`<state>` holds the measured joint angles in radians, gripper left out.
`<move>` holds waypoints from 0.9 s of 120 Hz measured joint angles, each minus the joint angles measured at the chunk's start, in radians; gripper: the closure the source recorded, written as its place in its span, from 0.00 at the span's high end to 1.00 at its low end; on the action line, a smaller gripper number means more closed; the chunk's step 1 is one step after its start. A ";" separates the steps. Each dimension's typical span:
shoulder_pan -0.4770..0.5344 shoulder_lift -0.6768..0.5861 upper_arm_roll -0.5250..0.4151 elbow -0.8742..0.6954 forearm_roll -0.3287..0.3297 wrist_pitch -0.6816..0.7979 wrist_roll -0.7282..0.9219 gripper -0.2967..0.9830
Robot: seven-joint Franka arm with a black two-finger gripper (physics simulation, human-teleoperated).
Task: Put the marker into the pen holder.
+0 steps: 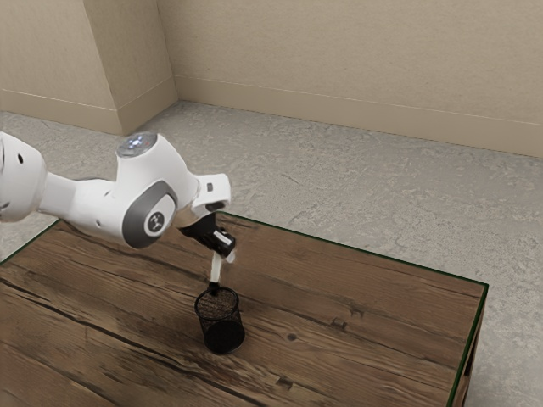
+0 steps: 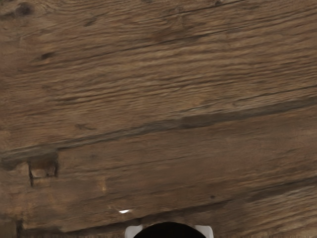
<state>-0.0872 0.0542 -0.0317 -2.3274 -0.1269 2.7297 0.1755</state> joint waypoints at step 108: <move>-0.020 -0.141 -0.090 -0.153 -0.033 0.060 -0.003 0.47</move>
<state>-0.1071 -0.0870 -0.1214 -2.4809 -0.1594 2.7892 0.1725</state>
